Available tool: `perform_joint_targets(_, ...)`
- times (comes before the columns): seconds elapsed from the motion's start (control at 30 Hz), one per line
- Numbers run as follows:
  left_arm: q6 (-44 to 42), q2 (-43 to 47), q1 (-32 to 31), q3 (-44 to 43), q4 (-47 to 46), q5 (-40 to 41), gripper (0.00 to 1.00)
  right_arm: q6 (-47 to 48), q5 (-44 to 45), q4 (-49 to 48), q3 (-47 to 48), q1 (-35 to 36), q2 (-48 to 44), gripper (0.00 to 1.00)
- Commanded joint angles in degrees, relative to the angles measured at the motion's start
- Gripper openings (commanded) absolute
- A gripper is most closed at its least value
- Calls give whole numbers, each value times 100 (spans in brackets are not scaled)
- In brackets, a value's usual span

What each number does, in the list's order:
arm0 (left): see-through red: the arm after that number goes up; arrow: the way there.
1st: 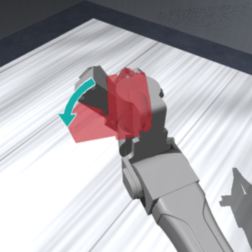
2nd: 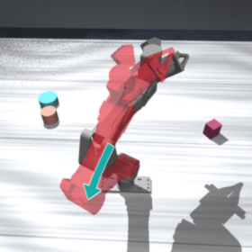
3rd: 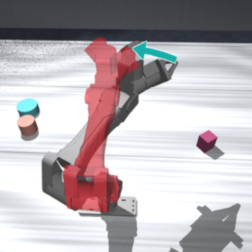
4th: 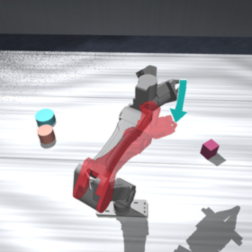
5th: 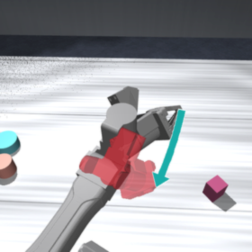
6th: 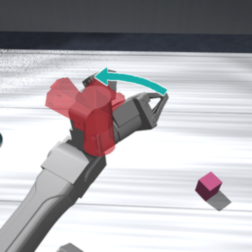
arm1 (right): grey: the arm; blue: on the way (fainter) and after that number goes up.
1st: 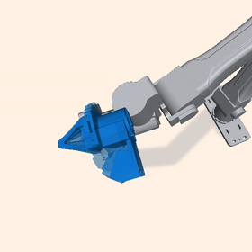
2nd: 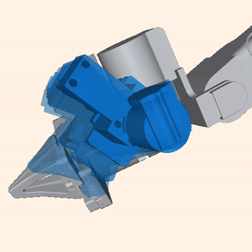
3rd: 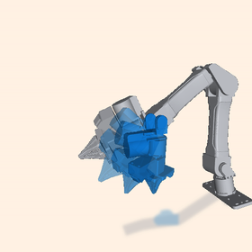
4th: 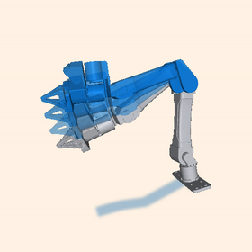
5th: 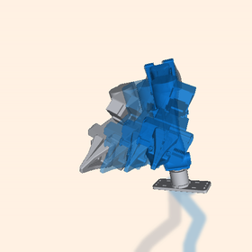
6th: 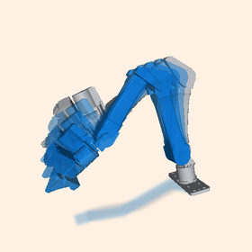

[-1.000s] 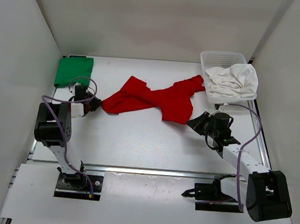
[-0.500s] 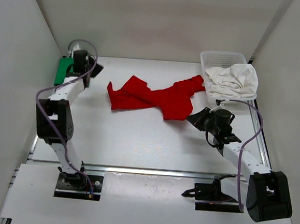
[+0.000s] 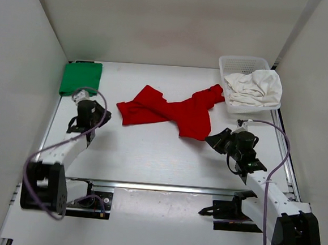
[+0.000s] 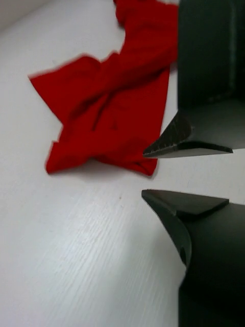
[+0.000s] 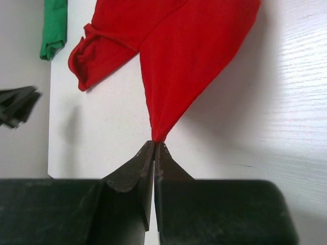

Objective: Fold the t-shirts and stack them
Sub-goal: Flatten out the tshirt

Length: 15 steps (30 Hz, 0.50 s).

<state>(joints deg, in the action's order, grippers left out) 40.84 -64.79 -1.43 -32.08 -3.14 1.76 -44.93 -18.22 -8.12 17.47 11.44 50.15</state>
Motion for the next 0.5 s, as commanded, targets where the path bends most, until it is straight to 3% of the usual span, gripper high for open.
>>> perform_joint_targets(0.0, -418, -1013, -339, -843, 225, 412, 43, 116, 38, -215, 54, 113, 12, 0)
perform_joint_targets(0.1, -384, -2007, -341, -1738, 243, 98, 50, 151, -15, -269, 54, 191, 205, 0)
perform_joint_targets(0.2, -559, -2869, -515, -2538, 603, 271, 54, 177, -103, -444, 19, 174, 468, 0)
perform_joint_targets(0.27, -726, -3240, -604, -2881, 770, 333, 61, 221, -164, -480, 45, 157, 583, 0)
perform_joint_targets(0.47, -1218, -4251, -736, -3875, 1525, 737, 61, 221, -226, -630, 107, 165, 803, 1)
